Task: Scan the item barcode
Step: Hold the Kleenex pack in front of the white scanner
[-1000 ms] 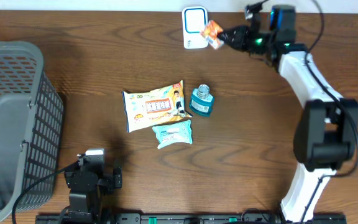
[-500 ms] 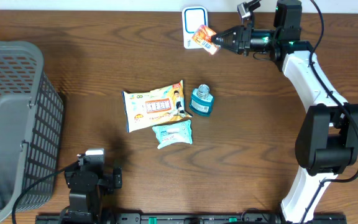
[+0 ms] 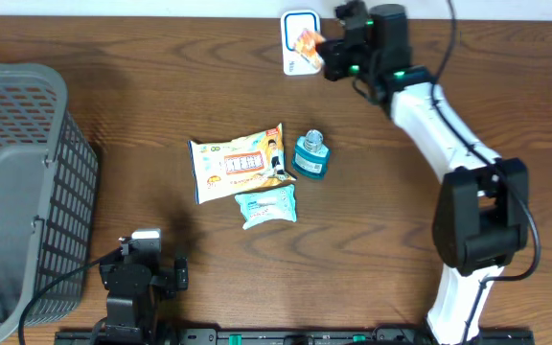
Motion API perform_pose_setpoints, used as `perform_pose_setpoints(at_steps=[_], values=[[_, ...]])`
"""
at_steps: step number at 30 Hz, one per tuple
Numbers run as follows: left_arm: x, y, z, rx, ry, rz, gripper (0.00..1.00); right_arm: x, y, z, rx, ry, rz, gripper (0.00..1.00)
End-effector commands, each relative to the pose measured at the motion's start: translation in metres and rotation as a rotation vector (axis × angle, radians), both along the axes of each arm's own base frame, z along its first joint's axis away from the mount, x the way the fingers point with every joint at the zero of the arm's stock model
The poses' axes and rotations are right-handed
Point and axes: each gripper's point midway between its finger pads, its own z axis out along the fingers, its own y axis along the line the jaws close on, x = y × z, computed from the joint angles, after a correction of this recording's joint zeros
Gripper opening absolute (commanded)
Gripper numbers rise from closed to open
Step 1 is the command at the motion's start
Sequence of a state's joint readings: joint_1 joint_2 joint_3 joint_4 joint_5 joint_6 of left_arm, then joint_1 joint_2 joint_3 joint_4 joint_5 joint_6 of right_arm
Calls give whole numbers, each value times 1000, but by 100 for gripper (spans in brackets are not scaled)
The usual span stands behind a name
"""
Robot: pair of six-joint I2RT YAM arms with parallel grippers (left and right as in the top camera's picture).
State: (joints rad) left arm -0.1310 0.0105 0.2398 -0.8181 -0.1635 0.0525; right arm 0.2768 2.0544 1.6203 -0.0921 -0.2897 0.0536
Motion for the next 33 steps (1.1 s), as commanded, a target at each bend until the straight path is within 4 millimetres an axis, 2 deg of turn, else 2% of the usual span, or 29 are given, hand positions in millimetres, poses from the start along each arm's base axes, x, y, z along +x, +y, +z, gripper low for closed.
perform_pose_setpoints(at_steps=[1,4,9,14,25,29,33], values=[[-2,2,-3,10,11,5,98,21,-6,10,-303,-219,-99,1],[-2,2,-3,10,11,5,98,34,-7,13,-318,-293,-156,1],[-2,2,-3,9,11,4,98,55,-10,-4,-336,-370,-192,1],[-2,2,-3,9,11,4,98,65,-3,-10,-322,-446,-196,1],[-2,2,-3,9,11,4,98,92,14,-48,-320,-407,-186,1],[-2,2,-3,10,11,5,98,91,17,-50,-339,-396,-204,1],[-2,2,-3,9,11,4,98,93,3,-38,-396,-396,-321,1]])
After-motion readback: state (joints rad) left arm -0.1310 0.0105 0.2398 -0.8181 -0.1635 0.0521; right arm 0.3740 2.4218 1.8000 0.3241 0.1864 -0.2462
